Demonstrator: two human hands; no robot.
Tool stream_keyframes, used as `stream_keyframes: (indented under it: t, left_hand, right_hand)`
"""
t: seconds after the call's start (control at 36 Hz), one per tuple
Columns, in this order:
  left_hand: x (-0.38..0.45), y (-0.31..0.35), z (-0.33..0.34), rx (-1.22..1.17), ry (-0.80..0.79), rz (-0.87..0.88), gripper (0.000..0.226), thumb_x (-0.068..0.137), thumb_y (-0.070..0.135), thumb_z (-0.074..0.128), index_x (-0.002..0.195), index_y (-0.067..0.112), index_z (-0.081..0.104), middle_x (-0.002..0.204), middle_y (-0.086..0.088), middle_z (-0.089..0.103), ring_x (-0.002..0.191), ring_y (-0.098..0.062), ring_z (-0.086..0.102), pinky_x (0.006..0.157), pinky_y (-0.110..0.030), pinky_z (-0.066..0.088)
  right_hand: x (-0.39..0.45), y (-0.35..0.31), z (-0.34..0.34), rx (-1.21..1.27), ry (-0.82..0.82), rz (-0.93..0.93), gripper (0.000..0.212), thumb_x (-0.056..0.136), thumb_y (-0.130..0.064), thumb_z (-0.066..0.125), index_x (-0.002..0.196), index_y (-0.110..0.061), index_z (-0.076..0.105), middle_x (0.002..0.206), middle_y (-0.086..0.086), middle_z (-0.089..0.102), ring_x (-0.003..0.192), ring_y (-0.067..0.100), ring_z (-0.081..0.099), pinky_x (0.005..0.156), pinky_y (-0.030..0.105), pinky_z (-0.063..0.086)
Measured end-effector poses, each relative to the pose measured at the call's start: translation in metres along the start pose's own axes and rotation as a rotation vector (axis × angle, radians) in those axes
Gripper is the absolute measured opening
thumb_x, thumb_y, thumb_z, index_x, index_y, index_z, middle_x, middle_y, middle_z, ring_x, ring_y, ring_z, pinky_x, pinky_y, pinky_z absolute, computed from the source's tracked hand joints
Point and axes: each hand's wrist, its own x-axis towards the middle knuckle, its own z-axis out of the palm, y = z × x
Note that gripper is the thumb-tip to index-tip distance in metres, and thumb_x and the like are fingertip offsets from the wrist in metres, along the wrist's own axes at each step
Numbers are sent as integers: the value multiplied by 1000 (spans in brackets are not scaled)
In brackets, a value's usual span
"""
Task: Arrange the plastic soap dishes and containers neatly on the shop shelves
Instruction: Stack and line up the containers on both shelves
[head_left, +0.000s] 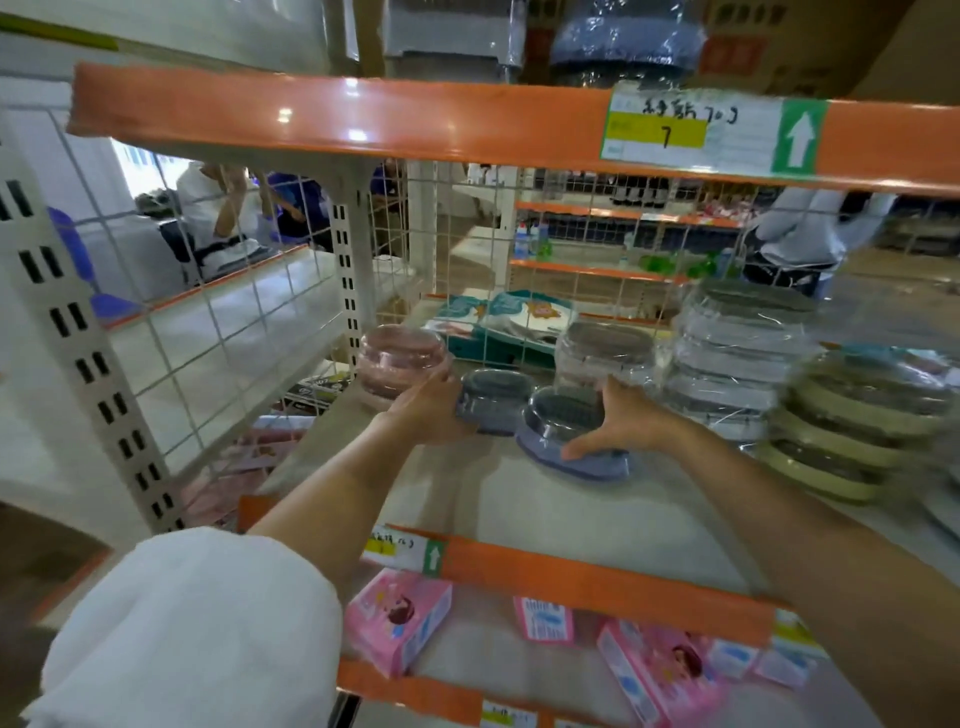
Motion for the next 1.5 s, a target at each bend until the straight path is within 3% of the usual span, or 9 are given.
stream_keyframes:
  t: [0.19,0.47,0.69,0.81,0.92,1.08,1.25,1.39,1.5]
  left_hand:
    - [49,2,28,75,-72,-52,69,86,47,63,140,9,42,138,-10,48,126,-26,48,103,-39,43]
    - [68,9,41,246,-203,-49,62,96,44,48,145,11,30,146,-17,33,132,-33,34,111,-42,31]
    - [48,11,37,140,-221,-125,104,76,68,62,148,12,14,152,-18,5,141,-43,6,118,-50,15]
    - [29,9,39,21,-265,-143,115,66,62,75,146,12,10,150,-18,10,139,-39,17,115,-48,26]
    - [6,8,36,-80,-333,-145,119,56,59,83,140,12,14,144,-13,29,132,-32,35,108,-48,37]
    - [-32,16,20,-135,-267,-129,111,51,54,87,136,11,31,138,-7,38,122,-27,45,100,-40,43]
    - [-81,23,-24,-200,-240,-60,124,16,76,68,121,15,41,125,-4,46,112,-25,48,94,-42,46]
    - [-119,34,-77,-275,-347,-31,117,27,69,82,125,19,42,123,5,49,111,-16,50,97,-36,47]
    - [-144,48,-120,-286,-353,4,87,55,48,88,123,21,42,117,7,52,106,-13,51,94,-26,43]
  right_hand:
    - [-15,39,1,35,15,55,112,46,-66,85,132,-11,37,130,9,46,114,24,48,92,34,45]
    - [-14,61,12,165,-4,54,98,58,-52,87,132,-16,34,124,-1,42,109,16,46,86,30,42]
    - [-21,53,13,205,-24,57,106,60,-52,85,140,-11,28,134,4,37,116,18,42,93,28,41]
    - [-37,48,16,220,-46,61,116,58,-54,86,145,-11,23,136,3,35,125,20,41,101,29,39]
    - [-49,53,22,261,-63,54,144,28,-79,80,144,-16,22,135,0,45,122,20,48,104,41,44]
    - [-81,38,13,327,-6,28,96,47,-44,94,127,-13,51,115,-1,63,106,13,60,90,24,49]
    - [-140,6,-7,369,37,14,88,55,-52,88,125,-21,45,117,-10,53,111,12,52,86,19,40]
    - [-201,-29,-38,369,32,-31,40,67,-48,83,87,-27,56,85,-13,60,81,10,58,58,7,39]
    - [-239,-45,-66,361,74,-46,38,72,-44,82,93,-26,56,91,-8,63,87,14,61,70,14,48]
